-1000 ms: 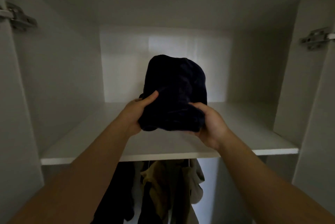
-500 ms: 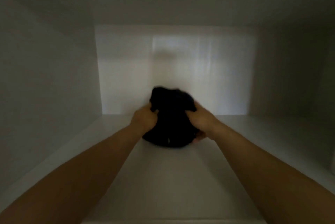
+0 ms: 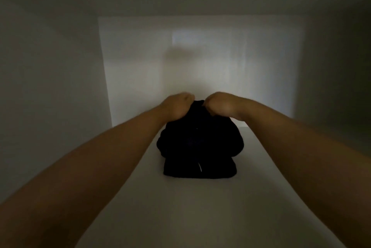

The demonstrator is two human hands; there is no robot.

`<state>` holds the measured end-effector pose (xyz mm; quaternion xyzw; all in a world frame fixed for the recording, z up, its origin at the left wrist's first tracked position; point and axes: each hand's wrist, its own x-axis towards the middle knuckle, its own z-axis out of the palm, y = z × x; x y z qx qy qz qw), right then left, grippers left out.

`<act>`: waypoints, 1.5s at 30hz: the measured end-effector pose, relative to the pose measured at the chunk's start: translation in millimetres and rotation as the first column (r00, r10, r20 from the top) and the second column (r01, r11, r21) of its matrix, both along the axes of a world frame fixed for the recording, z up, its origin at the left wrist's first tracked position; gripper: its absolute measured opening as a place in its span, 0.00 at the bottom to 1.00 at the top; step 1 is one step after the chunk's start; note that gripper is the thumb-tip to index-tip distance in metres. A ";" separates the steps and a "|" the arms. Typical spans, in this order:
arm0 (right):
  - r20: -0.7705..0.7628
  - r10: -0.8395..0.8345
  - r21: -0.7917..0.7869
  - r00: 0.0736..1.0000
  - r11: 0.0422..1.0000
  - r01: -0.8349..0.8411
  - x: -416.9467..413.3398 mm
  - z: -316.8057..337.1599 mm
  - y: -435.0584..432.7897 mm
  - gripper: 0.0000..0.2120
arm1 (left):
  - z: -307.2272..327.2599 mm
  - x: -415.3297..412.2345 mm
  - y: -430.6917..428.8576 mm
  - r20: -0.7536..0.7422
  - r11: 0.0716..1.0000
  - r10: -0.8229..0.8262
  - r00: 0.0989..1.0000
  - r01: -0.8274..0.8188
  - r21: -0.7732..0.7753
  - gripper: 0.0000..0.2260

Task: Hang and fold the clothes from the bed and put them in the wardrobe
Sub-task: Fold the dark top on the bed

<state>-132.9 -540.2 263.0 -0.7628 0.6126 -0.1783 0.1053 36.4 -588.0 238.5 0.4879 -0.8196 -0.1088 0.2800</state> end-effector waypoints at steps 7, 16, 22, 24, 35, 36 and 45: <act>0.068 0.023 -0.222 0.997 0.975 -0.008 17.0 -68.1 -27.8 0.25 | -40.2 25.4 -37.9 0.395 0.992 0.084 0.915 -0.040 -0.119 0.22; 0.006 0.028 -0.156 1.000 0.987 -0.027 -6.7 -97.6 -14.8 0.40 | -55.9 14.3 -39.7 0.171 0.944 -0.211 0.962 0.246 -0.220 0.22; -0.032 0.024 -0.297 0.999 0.954 -0.033 9.0 -121.3 -25.1 0.44 | -96.5 29.8 -43.5 -0.051 0.964 -0.221 0.974 0.210 -0.163 0.24; -0.023 0.024 -0.347 0.999 0.937 -0.031 11.6 -125.5 -26.8 0.42 | -100.0 29.0 -45.2 -0.108 0.971 -0.200 0.974 0.182 -0.156 0.25; -0.315 0.082 -0.393 0.946 0.896 -0.208 8.6 -98.9 31.9 0.44 | -76.8 31.0 -4.4 -0.464 0.947 0.019 0.886 0.133 0.293 0.26; -0.340 0.127 -0.273 0.932 0.935 -0.228 3.7 -98.8 33.3 0.49 | -78.3 28.9 -3.5 -0.474 0.944 0.037 0.880 0.126 0.306 0.26; -0.530 0.031 -0.043 0.848 0.997 -0.063 -28.8 -84.1 -21.3 0.63 | -81.4 -35.5 -51.8 -0.383 0.978 0.075 0.921 0.007 0.209 0.25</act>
